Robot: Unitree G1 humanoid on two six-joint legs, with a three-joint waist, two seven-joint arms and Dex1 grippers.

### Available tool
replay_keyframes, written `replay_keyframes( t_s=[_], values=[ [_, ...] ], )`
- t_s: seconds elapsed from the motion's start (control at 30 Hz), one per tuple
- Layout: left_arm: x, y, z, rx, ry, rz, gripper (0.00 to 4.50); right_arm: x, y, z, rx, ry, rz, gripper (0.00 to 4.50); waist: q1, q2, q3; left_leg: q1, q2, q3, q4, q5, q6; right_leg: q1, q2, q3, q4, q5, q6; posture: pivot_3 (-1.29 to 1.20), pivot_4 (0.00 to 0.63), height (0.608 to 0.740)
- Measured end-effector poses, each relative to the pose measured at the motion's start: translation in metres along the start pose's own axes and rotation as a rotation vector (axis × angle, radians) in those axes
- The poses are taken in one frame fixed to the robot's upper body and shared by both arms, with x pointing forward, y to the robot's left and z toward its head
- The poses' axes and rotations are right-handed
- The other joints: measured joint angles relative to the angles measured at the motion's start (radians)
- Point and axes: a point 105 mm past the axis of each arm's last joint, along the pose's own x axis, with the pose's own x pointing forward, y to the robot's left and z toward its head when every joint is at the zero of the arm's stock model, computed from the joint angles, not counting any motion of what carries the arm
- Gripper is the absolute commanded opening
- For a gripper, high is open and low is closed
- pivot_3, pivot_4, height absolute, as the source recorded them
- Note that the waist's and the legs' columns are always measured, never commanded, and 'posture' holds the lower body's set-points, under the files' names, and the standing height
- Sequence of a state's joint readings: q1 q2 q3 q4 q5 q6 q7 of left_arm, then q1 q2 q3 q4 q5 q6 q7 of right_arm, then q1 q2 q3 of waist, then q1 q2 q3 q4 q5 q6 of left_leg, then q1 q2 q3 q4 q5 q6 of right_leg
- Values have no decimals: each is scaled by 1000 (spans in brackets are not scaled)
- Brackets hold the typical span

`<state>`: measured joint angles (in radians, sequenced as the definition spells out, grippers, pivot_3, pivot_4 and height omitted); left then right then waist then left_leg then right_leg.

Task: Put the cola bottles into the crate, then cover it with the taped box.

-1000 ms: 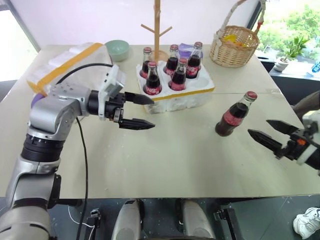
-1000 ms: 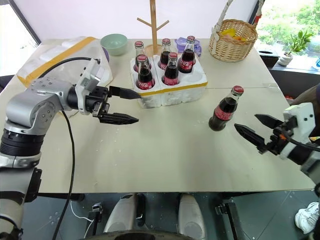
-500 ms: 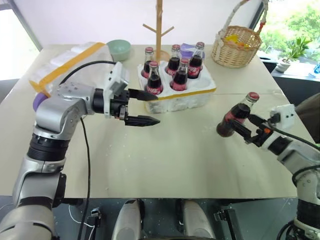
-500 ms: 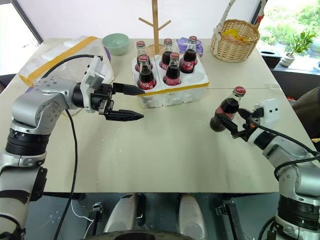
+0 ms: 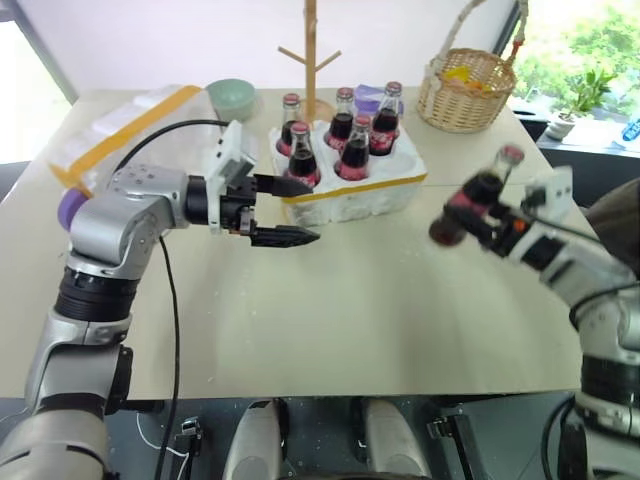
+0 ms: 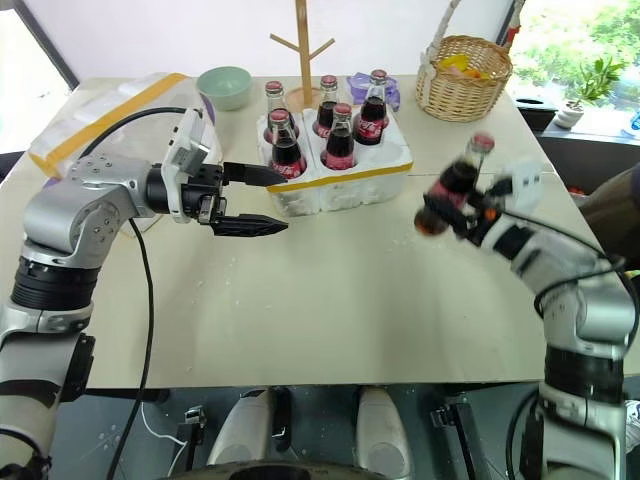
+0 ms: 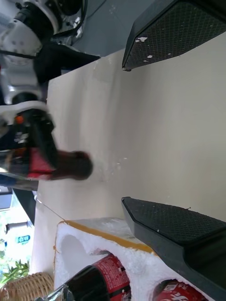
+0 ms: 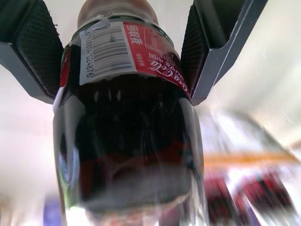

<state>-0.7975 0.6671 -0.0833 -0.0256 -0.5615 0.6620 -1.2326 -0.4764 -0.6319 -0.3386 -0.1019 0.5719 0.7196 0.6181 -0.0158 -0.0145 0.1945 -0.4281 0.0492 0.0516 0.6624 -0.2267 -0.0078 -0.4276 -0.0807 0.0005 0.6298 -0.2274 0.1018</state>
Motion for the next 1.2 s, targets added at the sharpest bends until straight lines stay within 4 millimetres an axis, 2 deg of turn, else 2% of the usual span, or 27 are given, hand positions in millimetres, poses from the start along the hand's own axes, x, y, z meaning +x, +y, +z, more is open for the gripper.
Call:
replay_keyframes(
  t_s=[0.1, 0.17, 0.23, 0.3, 0.37, 0.4, 0.57, 0.7, 0.8, 0.87, 0.93, 1.1, 1.2],
  values=[
    [-5, 4, 0, -4, -9, 39, 4500, 29, 2, 45, -45, -87, 49, 2780, -8, 0, 0, 1, 1, 0, -2, 0, 0, -1, 1, 0, 1, 0, 0, 0, 150, 740],
    [-12, 8, -1, -5, -7, 78, 4500, 51, 5, 61, -64, -115, 69, 2780, -8, 0, 0, 1, 1, 0, -3, 0, 0, -2, 2, 0, 1, 1, 2, 0, 150, 740],
    [-18, 11, -1, -2, -12, 112, 4500, 68, 3, 63, -78, -108, 61, 2780, -4, 0, 0, 0, 1, 0, -5, 0, 0, -2, 2, 0, 0, 1, 2, 0, 150, 740],
    [-29, 15, -4, -11, -7, 163, 4500, 88, 2, 53, -59, -72, 55, 2780, -2, 0, 0, 0, 1, 0, -6, 0, 0, -2, 1, 0, 0, 1, 2, 0, 150, 740],
    [-37, 17, -5, -14, -5, 196, 4500, 98, -1, 43, -51, -41, 43, 2780, 4, 0, 0, -3, 0, 0, -7, 0, 0, -4, 0, -1, -1, 1, 3, 0, 150, 740],
    [-41, 18, -7, -17, 1, 218, 4500, 102, 0, 46, -63, -48, 56, 2780, 4, 0, 0, -4, 0, 1, -7, 0, 0, -6, 0, -1, -1, 1, 3, 0, 150, 740],
    [-43, 17, -5, -1, -6, 243, 4500, 111, 8, 34, -108, -7, 117, 2780, 2, -1, 0, -5, 0, 0, -7, 0, 0, -6, 0, -1, -1, 1, 3, 0, 150, 740],
    [-42, 15, 0, 13, -19, 246, 4500, 119, 11, -2, -93, 100, 129, 2780, -1, 0, 0, -5, 0, 0, -7, 0, 0, -7, 0, -1, 0, 1, 3, 0, 150, 740],
    [-43, 16, -1, 10, -20, 253, 4500, 120, 10, -7, -100, 111, 121, 2780, 2, 0, 1, -5, 0, 0, -9, 0, 0, -7, 0, -1, -1, 1, 3, 0, 150, 740],
    [-43, 16, -1, 10, -20, 256, 4500, 122, 6, -12, -101, 139, 92, 3848, 2, 0, 1, -5, 0, 1, -9, 0, 0, -7, 0, -1, -1, 1, 3, 0, 150, 740],
    [-43, 16, -1, 9, -21, 257, 4500, 125, 4, -11, -108, 148, 68, 4480, 2, 0, 1, -5, 0, 0, -9, 1, -1, -7, 0, -1, -1, 1, 3, 0, 150, 740],
    [-44, 17, -2, 8, -15, 265, 4500, 119, -6, -7, -135, 170, 41, 4480, 3, 0, 0, -5, 0, 0, -8, 1, -2, -7, 0, -1, -1, 1, 3, 0, 150, 740],
    [-56, 16, -10, -12, 21, 305, 4500, 103, -10, 4, -169, 173, 79, 4480, 1, 0, 1, -5, 0, 0, -11, 1, -2, -9, 0, -1, 0, 1, 3, 0, 150, 740]
  ],
)
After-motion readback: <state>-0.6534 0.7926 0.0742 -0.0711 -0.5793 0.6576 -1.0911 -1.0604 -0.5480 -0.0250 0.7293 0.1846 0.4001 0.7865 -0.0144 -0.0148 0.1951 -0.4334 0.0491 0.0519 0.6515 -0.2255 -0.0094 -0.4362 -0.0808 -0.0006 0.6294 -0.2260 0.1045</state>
